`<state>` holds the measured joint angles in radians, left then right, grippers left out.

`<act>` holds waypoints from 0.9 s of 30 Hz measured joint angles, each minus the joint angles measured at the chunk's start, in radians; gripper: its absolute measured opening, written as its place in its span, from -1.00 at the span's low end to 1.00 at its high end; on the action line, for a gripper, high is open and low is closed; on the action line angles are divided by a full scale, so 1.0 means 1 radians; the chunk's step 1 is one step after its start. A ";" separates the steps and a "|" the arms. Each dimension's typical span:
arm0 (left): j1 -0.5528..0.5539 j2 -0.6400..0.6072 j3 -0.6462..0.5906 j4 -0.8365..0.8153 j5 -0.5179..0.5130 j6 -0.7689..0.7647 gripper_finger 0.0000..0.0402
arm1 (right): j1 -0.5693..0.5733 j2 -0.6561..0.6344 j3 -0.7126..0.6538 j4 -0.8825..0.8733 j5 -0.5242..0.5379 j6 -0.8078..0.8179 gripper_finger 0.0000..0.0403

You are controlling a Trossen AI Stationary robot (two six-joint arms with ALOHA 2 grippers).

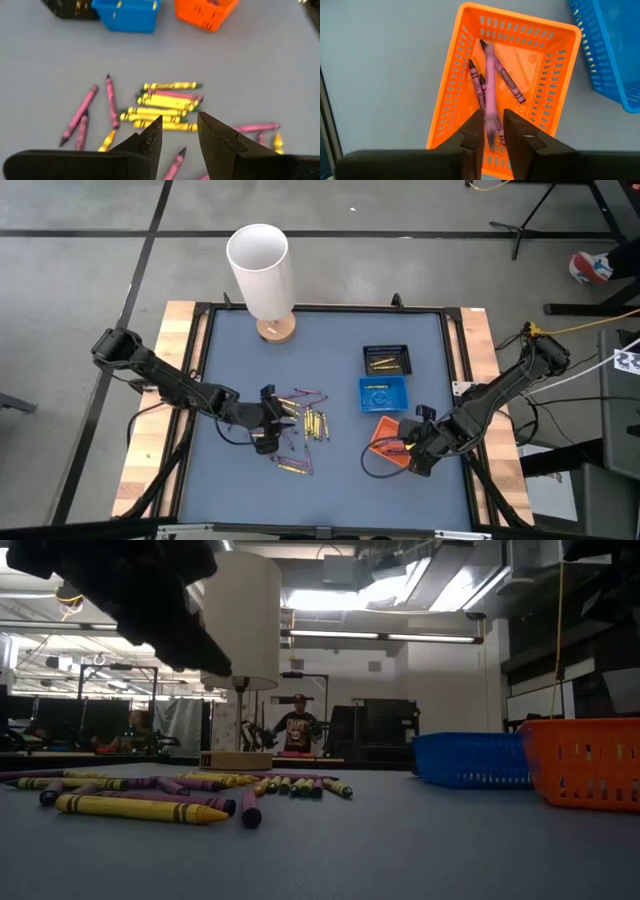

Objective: Sort crayons
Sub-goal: Put the purple crayon into the orange bin, then put the yellow crayon into the black bin

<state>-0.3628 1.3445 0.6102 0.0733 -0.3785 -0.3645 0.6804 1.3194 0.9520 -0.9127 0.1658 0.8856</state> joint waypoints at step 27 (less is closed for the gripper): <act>0.184 0.088 0.000 -0.157 0.191 0.271 -0.46 | 0.000 0.000 0.001 -0.005 -0.001 -0.003 -0.44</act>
<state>-0.1790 1.4323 0.6102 -0.0841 -0.1877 -0.0937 0.6804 1.3197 0.9528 -0.9176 0.1650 0.8829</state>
